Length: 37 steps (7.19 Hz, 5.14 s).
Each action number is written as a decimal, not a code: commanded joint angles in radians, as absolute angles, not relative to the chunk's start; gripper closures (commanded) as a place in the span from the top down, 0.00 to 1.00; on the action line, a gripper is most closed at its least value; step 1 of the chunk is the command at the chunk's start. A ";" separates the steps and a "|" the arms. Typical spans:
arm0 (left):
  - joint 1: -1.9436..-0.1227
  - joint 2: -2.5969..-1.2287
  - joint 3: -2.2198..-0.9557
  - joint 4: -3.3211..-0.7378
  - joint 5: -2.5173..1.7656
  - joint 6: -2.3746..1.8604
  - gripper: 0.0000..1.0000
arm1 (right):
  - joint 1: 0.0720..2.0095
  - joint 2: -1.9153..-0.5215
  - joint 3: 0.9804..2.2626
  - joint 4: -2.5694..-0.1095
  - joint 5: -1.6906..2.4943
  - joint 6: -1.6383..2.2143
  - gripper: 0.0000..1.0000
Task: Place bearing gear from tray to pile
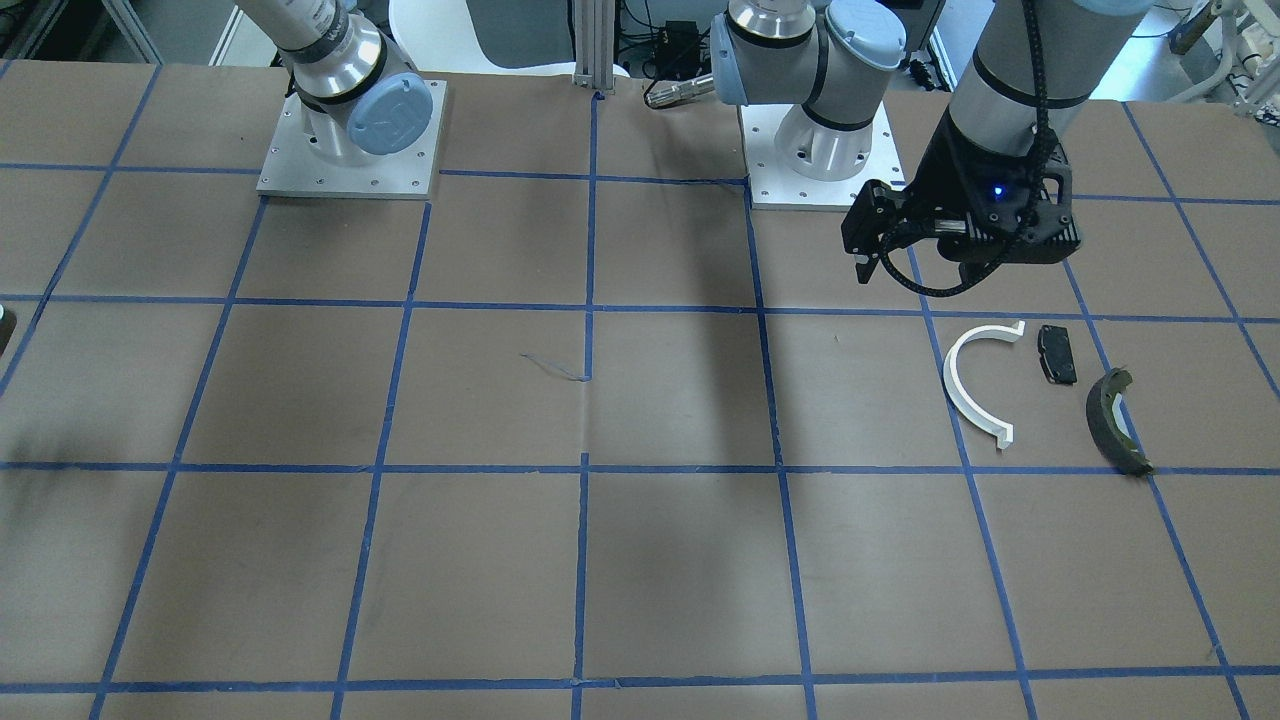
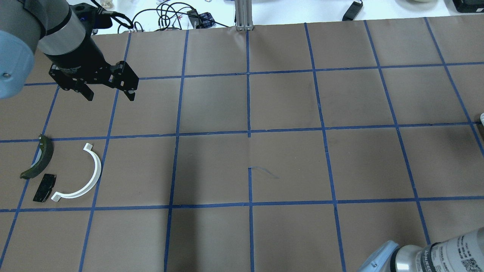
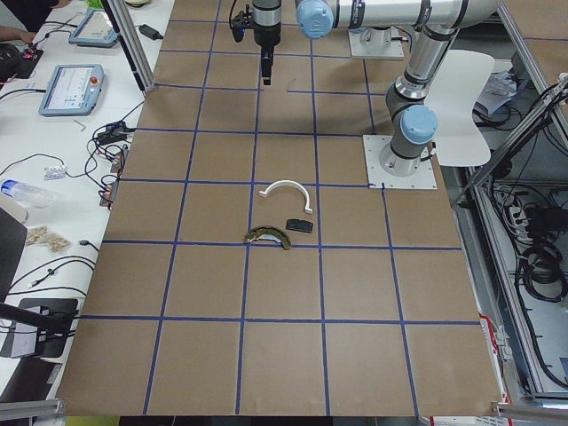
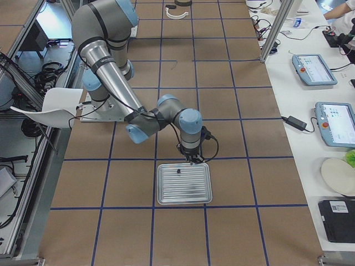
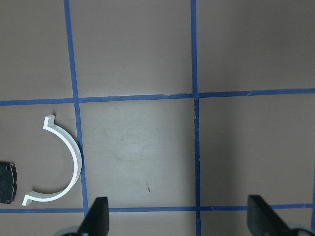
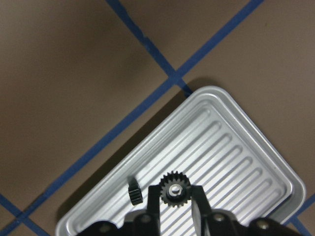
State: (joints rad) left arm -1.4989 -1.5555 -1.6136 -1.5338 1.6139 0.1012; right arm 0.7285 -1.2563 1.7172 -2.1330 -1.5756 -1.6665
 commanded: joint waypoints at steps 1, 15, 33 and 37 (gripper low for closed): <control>-1.499 -1.563 -1.611 -1.531 1.609 0.100 1.00 | 0.950 -1.394 1.782 -2.072 -1.577 -1.328 0.11; -1.508 -1.546 -1.643 -1.532 1.583 0.094 1.00 | 1.950 -1.222 1.822 -2.320 -1.606 0.306 1.00; -1.947 -2.065 -1.795 -0.890 1.511 -0.198 0.98 | 0.506 -1.131 1.816 -2.215 -1.474 -2.011 0.67; -1.951 -2.074 -1.799 -0.891 1.512 -0.183 0.83 | 0.508 -1.114 1.822 -2.261 -1.431 -2.002 0.50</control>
